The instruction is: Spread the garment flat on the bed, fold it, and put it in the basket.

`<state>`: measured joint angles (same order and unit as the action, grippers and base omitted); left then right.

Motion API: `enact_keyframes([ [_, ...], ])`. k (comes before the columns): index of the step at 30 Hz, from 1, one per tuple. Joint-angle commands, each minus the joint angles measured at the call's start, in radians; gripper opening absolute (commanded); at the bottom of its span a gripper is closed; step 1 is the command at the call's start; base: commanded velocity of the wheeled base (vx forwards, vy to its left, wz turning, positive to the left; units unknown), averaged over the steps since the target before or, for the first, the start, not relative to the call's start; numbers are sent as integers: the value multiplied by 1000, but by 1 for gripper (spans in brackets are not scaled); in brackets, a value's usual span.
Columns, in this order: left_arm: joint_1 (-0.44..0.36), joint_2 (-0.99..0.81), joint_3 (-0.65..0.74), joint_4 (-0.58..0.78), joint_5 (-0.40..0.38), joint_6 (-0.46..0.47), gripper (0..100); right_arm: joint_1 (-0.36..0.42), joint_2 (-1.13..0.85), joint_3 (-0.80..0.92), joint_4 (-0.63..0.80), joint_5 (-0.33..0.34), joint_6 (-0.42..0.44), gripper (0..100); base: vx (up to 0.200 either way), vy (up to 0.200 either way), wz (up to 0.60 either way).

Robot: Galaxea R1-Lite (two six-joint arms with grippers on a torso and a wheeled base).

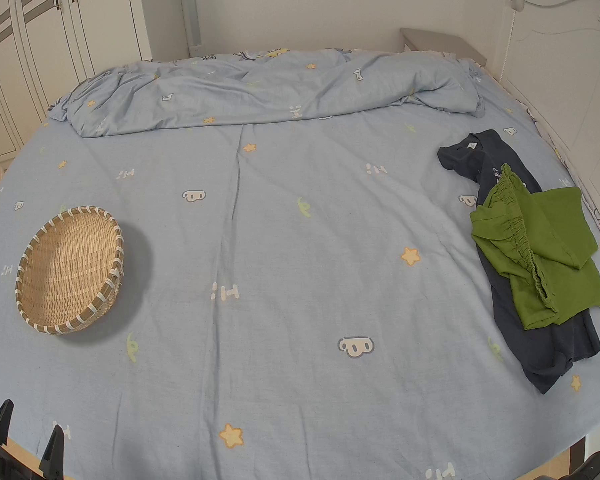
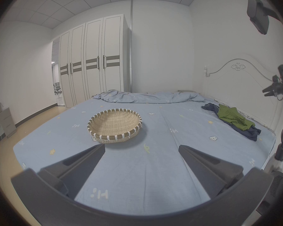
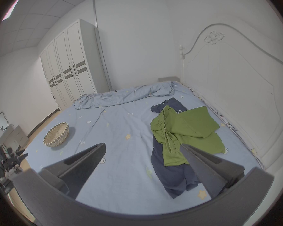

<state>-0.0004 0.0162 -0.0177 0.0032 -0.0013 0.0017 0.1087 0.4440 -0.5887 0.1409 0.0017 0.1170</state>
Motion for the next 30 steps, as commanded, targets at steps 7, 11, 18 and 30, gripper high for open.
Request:
enact_keyframes([
  [7, -1, -16, 16, 0, 0, 0, 100, -149, 1015, -358, -354, 24, 30, 100, 0, 0, 0],
  [11, -1, -16, 16, 0, 0, 0, 100, -193, 1105, -453, -349, 104, 32, 100, 0, 0, 0],
  [18, -1, -16, 16, 0, 0, 0, 100, -247, 1174, -546, -349, 116, 38, 100, 0, 0, 0],
  [30, 0, -16, 16, 0, 0, 0, 100, -285, 1265, -643, -346, 299, 81, 100, 0, 0, 0],
])
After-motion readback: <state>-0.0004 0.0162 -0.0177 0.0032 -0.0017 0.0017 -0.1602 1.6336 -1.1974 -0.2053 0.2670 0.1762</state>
